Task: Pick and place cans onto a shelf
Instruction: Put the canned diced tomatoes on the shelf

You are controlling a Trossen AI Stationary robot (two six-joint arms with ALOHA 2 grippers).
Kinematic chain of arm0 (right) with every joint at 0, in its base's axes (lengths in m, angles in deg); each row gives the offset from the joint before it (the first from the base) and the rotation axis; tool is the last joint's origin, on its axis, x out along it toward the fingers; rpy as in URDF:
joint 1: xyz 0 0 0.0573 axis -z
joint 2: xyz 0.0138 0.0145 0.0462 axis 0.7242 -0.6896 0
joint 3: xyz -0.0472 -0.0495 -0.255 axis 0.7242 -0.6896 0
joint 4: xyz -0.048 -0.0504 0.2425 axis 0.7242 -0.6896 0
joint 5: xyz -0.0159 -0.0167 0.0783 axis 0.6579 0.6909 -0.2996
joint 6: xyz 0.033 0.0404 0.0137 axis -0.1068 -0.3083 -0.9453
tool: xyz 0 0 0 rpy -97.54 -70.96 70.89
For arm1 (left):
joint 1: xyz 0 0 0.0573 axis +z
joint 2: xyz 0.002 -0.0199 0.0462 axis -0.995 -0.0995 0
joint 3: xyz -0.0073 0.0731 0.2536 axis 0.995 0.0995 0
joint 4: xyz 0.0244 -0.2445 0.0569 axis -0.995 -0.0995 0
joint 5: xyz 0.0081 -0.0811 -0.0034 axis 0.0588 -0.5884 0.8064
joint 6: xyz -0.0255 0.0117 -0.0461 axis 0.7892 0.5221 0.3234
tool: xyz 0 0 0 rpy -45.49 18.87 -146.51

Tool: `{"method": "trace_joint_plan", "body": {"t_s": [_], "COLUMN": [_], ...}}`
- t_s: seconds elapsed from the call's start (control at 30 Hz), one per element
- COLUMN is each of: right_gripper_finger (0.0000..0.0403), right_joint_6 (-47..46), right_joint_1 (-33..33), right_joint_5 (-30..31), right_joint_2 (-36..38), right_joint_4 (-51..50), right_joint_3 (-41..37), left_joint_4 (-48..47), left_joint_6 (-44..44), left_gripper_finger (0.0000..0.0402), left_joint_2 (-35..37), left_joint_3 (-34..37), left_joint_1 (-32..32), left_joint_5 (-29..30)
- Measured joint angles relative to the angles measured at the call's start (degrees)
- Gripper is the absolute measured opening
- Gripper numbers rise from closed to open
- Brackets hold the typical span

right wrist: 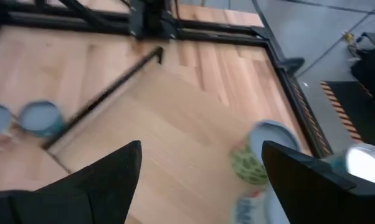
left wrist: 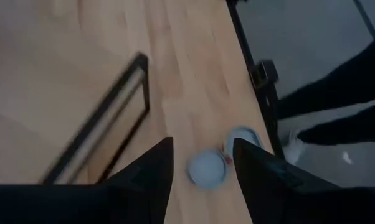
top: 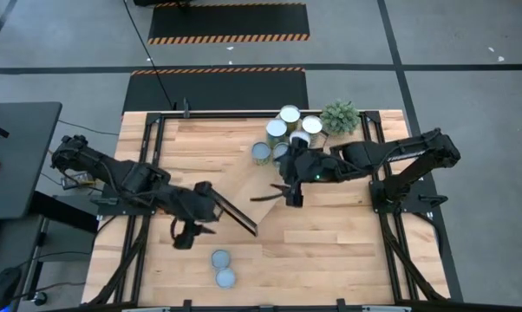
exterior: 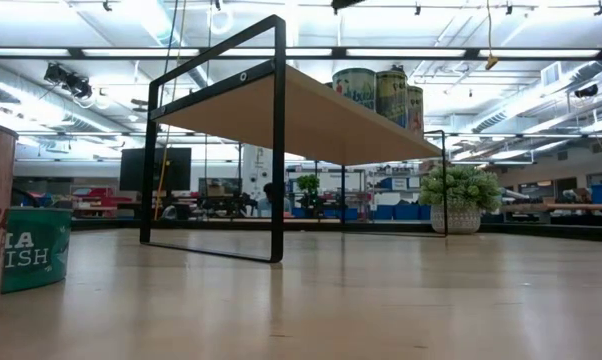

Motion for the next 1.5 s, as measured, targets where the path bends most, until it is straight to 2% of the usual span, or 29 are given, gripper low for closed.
{"method": "trace_joint_plan", "body": {"t_s": [0.27, 0.57, 0.67, 0.97, 1.1, 1.5], "right_gripper_finger": [0.0339, 0.0339, 0.0339, 0.0339, 0.0339, 0.0339], "right_joint_6": [-7.06, -14.75, -16.59, -18.49, -18.88, -15.29], "right_joint_1": [-5.99, -12.59, -14.39, -18.81, -19.79, -21.02], "right_joint_5": [0.07, 1.60, 2.59, 3.61, 3.85, 0.32], "right_joint_2": [-1.15, -7.61, -9.84, -15.61, -18.58, -29.93], "right_joint_4": [4.83, 9.77, 12.74, 20.89, 19.49, 17.78], "right_joint_3": [-0.09, -0.18, -0.20, 0.13, 4.43, 19.15], "left_joint_4": [-2.49, -1.99, 0.99, 4.78, 7.39, 7.55], "left_joint_6": [3.71, 9.76, 11.17, 16.09, 16.91, 24.79], "left_gripper_finger": [0.0172, 0.0176, 0.0199, 0.0308, 0.0319, 0.0307], "left_joint_2": [0.00, -3.80, -5.48, -9.53, -11.76, -17.42], "left_joint_3": [0.39, 0.59, 0.61, 0.59, -0.57, -3.87], "left_joint_1": [-8.71, -18.71, -21.99, -28.07, -30.01, -31.58], "left_joint_5": [0.01, 2.90, 4.50, 6.48, 7.74, 10.67]}}
